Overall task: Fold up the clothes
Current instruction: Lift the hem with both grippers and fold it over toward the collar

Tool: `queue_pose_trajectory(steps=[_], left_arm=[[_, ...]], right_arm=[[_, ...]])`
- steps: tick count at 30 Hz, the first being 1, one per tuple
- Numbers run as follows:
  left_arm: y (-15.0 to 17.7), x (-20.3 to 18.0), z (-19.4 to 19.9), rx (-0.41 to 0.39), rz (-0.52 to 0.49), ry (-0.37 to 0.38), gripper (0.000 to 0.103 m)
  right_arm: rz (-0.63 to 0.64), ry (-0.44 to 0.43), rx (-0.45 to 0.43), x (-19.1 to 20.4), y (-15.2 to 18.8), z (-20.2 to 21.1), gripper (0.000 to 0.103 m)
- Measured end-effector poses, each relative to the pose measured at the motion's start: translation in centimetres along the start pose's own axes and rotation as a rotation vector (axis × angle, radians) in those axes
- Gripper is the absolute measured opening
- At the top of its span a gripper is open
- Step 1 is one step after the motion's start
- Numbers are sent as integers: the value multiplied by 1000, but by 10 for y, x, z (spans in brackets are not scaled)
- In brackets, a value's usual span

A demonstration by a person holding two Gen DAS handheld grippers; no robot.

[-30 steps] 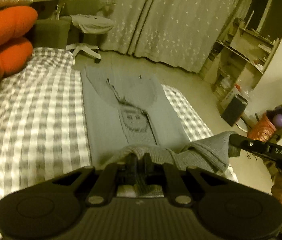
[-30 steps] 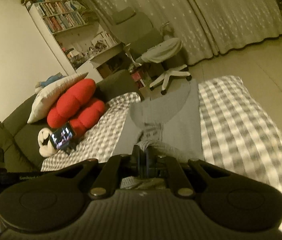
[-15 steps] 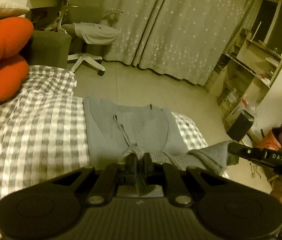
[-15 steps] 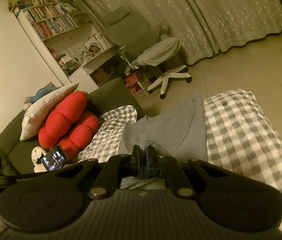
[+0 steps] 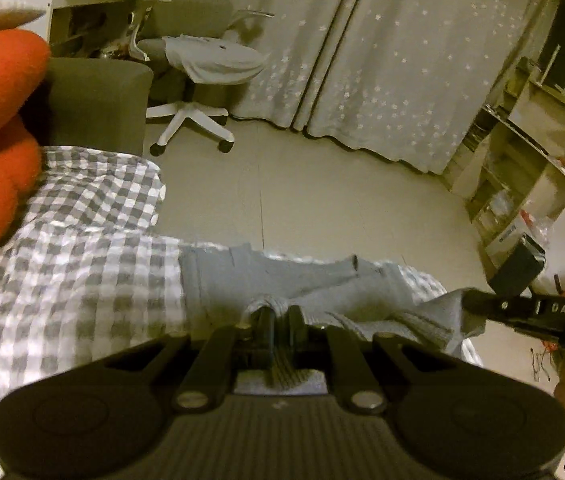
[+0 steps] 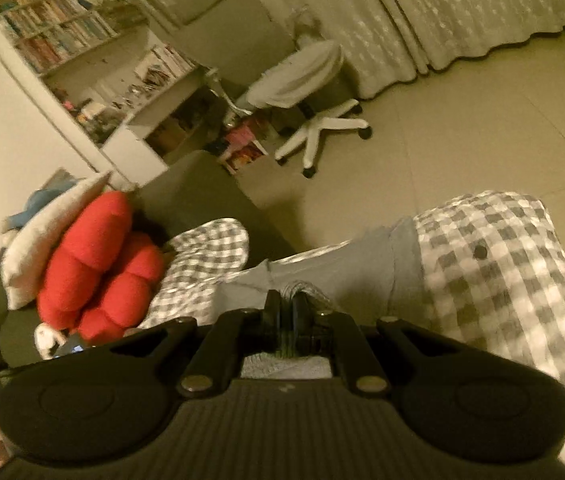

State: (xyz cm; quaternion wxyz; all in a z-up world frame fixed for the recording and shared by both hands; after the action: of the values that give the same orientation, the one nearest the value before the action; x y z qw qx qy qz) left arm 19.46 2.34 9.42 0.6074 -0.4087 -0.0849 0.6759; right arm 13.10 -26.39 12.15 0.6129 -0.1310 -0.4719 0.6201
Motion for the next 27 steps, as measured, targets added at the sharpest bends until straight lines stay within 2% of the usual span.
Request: queue_pose_trajectory(steps=[9,13,15,17,19,23,24,25,27], left_arm=[[-23,22,-77,71,103,-23,6],[-26,41,-100,121,191,-29,7],[-28,48,-102,128,241,-6,8],[-32,53,-100,129,290,35,10],[-35,54,-94,116,303,61,17],[-41,60,-83,62,307,56,18],[-40,62,-82,62,310,57,18],[-39,64,-81,61,313,57,18],[-35,68,-80,58,310,48,18]], right_arm=[[-108,58,60,-42,-15,-52,7],[-159,57,98,-52,-13,-73,9],[-215,47,102,-60,-13,-82,16],[-271,41,98,-68,-13,-87,16],[-273,57,93,-71,-14,-86,18],[-245,57,67,-71,-14,-77,20],[-247,49,49,-71,-16,-74,25],[-251,42,31,-71,-19,-71,38],[-230,36,-8,-69,-25,-66,46]])
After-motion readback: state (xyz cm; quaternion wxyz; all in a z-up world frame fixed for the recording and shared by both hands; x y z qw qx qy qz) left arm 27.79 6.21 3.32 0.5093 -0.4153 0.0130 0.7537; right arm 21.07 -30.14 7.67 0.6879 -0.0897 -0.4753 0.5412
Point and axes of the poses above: each gripper's, at about its wrist camera, not at the fingertips, and z roughly against the way its jaws point, x to its left, y to its underside, the point moved 4 cm from there along -z, roughly the way its jaws point, and after that the axes turned 13 degrees about z, right-handed, at the moved point
